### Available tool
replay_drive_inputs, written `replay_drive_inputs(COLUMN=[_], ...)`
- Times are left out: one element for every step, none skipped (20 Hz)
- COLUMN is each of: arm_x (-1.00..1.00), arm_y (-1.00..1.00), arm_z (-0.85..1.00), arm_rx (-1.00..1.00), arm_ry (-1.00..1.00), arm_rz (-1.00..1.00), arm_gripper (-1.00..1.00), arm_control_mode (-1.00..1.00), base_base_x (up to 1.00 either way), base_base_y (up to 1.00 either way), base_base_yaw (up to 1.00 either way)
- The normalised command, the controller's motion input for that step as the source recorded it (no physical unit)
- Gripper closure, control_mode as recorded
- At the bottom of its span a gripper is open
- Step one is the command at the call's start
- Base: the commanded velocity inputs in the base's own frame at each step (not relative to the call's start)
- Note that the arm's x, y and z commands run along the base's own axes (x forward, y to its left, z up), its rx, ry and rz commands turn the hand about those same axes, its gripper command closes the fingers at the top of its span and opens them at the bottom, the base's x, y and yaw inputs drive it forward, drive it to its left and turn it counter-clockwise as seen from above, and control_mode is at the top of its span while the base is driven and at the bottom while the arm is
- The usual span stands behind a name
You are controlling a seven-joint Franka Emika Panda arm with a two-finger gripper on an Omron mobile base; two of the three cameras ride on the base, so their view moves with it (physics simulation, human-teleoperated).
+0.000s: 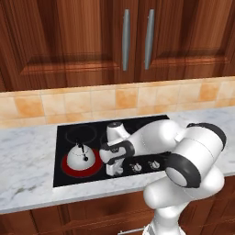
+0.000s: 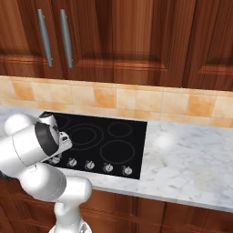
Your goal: Lower the heat of the kettle.
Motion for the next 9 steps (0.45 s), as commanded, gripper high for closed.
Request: replay_drive_inputs(arm_x=[-0.04, -0.05, -0.04, -0.03, -0.02, -0.03, -0.03, -0.03, -0.03], arm_y=[-0.09, -0.11, -0.12, -0.11, -0.11, -0.12, -0.12, -0.12, -0.13], arm_z=[-0.09, -0.09, -0.10, -0.12, -0.11, -0.11, -0.11, -0.13, -0.12], arm_rx=[0.00, 0.00, 0.01, 0.00, 0.00, 0.00, 0.01, 0.01, 0.00], arm_ry=[0.00, 0.00, 0.00, 0.00, 0.00, 0.00, 0.00, 0.00, 0.00], arm_rz=[-0.33, -0.33, -0.34, -0.35, -0.35, -0.35, -0.35, -0.35, -0.35], arm_gripper=[1.00, 1.00, 1.00, 1.00, 1.00, 1.00, 1.00, 1.00, 1.00], arm_control_mode=[-1.00, -1.00, -1.00, -1.00, -1.00, -1.00, -1.00, -1.00, -1.00], base_base_x=[0.00, 0.00, 0.00, 0.00, 0.00, 0.00, 0.00, 0.00, 0.00], base_base_y=[0.00, 0.00, 0.00, 0.00, 0.00, 0.00, 0.00, 0.00, 0.00], base_base_yaw=[0.00, 0.00, 0.00, 0.00, 0.00, 0.00, 0.00, 0.00, 0.00])
